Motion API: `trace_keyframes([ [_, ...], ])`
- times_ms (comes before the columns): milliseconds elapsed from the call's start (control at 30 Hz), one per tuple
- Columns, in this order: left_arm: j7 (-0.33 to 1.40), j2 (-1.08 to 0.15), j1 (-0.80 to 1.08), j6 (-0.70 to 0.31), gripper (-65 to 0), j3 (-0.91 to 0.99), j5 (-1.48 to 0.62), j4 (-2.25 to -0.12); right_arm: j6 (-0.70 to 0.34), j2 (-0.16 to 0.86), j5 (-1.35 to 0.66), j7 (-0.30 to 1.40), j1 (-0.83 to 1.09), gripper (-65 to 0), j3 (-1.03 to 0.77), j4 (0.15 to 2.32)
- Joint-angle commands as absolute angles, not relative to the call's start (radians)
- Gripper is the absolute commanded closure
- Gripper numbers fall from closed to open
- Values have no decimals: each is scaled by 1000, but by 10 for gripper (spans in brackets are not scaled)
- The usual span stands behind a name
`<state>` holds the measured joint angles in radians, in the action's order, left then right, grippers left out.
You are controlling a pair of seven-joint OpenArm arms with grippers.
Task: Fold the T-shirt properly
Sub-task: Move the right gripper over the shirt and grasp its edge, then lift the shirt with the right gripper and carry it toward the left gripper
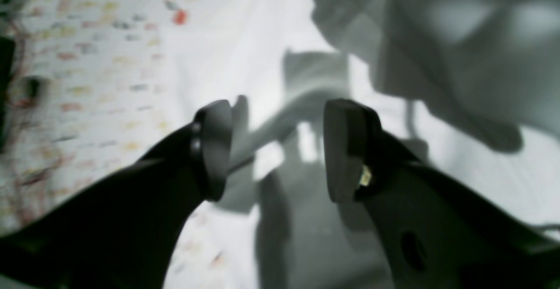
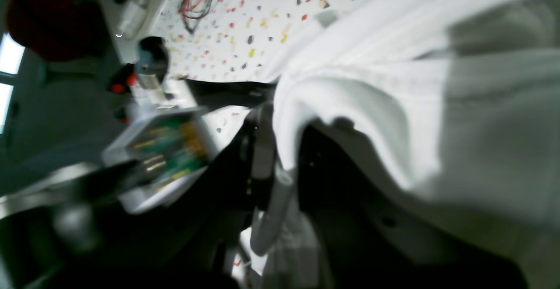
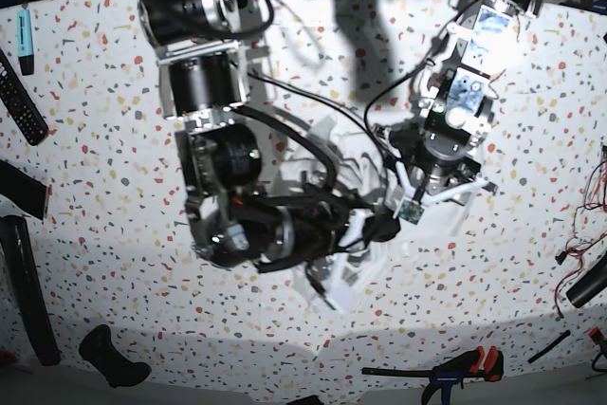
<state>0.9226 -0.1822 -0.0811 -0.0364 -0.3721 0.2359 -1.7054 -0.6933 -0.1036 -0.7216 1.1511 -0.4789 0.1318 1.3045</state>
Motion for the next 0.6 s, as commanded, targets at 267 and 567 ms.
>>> trace_keyframes([
  [267, 1059, -263, -102, -26, -324, -368, 340, -1939, -698, -157, -725, 1123, -513, 0, 130, 1325],
  [567, 1058, -472, -99, 134, -324, -360, 361, -1933, -698, -157, -724, 1123, -513, 0, 131, 1325],
])
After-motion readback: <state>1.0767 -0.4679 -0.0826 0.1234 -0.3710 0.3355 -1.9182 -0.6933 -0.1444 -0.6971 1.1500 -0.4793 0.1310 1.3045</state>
